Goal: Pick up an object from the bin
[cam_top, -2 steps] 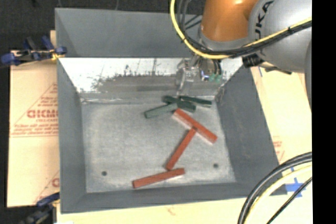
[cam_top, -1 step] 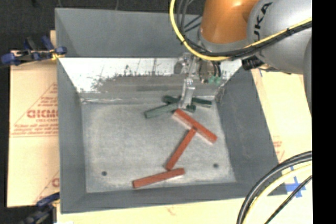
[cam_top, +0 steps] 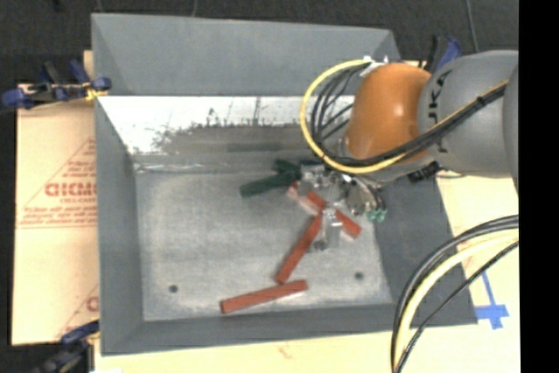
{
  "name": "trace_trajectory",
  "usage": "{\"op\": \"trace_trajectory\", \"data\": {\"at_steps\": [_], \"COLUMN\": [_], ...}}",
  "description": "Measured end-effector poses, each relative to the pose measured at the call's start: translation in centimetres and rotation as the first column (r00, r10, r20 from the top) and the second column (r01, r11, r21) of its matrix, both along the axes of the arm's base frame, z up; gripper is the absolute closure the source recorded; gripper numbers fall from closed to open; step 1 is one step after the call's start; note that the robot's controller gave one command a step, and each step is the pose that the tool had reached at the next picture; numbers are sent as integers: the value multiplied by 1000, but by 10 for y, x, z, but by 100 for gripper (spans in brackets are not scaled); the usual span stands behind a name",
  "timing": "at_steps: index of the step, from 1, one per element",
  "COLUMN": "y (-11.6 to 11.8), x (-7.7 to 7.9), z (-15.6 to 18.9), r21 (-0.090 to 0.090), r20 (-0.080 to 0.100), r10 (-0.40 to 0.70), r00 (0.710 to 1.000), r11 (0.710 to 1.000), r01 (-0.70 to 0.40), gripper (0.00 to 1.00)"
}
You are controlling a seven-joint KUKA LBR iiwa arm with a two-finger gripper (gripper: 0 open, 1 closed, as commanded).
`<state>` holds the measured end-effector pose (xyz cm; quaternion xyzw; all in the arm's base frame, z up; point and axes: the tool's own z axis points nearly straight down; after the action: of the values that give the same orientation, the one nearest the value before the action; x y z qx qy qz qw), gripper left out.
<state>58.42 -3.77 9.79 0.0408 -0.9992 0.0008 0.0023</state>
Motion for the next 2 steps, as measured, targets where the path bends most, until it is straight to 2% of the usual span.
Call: {"op": "trace_trajectory", "data": {"at_steps": [1,2], "y": [-33,-31], "x": [-55,-52], "z": [-29,-27], "r21": [0,0], "r20": [4,10], "r10": [108,109], "r00": [994,994], "r11": [994,994], "r01": [-108,-109], "gripper": [0,100]}}
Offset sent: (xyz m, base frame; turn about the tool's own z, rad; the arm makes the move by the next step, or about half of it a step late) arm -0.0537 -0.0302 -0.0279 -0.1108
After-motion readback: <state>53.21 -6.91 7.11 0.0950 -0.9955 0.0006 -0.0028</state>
